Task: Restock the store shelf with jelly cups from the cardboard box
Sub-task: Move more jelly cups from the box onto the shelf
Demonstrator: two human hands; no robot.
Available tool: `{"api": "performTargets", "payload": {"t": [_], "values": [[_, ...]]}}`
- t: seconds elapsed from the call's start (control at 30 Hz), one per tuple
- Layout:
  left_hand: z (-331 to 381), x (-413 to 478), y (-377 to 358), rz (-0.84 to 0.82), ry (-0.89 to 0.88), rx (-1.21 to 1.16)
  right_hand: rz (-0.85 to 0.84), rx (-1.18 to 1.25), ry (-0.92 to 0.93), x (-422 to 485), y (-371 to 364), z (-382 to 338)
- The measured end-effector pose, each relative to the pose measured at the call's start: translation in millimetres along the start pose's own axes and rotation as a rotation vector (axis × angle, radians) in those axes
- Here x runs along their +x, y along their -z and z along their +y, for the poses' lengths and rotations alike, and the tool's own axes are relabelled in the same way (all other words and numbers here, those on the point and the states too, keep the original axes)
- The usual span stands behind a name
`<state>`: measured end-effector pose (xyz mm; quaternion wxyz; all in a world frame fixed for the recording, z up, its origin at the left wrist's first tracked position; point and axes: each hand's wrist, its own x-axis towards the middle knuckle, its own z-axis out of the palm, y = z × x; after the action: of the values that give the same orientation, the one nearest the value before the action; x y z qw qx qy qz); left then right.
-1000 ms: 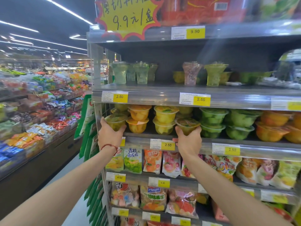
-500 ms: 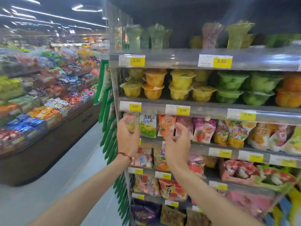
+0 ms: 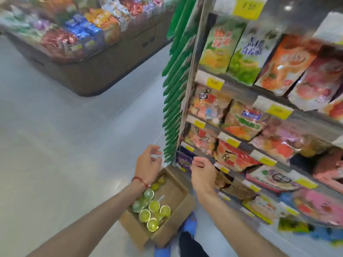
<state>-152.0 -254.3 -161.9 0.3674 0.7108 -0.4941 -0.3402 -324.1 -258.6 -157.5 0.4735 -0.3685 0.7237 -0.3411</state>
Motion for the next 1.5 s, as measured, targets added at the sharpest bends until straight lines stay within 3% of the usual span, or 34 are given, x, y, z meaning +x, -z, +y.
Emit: {"api": "performTargets", "payload": {"t": [0.2,0.37,0.53,0.8,1.1,1.17,1.27,1.4,1.5], "values": [[-92,-23,-31,0.163,0.421,-0.075,-0.202,-0.201,-0.13,39,-40,69],[-170,-29,-74,0.256,0.633,-0.1,-0.376,-0.36,-0.218,85,-81,146],[-259,-30,-126,0.269,0.839,-0.297,-0.535,-0.459,-0.307,128,-116,218],[-425,12,-237,0.201,0.946,-0.376,-0.621,-0.587,-0.342,225,-197,369],[-642,115,-375,0.051,1.08,-0.351,-0.536,-0.64,-0.152,367,-326,521],[-685,133,-404,0.096,1.143,-0.428,-0.521,-0.65,-0.134,393,-349,537],[-680,153,-410,0.213,1.215,-0.536,-0.542,-0.7,-0.112,421,-376,562],[-677,164,-425,0.49,1.301,-0.375,-0.58,-0.687,-0.041,441,-390,598],[-666,171,-433,0.687,1.315,-0.392,-0.591,-0.638,-0.079,452,-383,612]]}}
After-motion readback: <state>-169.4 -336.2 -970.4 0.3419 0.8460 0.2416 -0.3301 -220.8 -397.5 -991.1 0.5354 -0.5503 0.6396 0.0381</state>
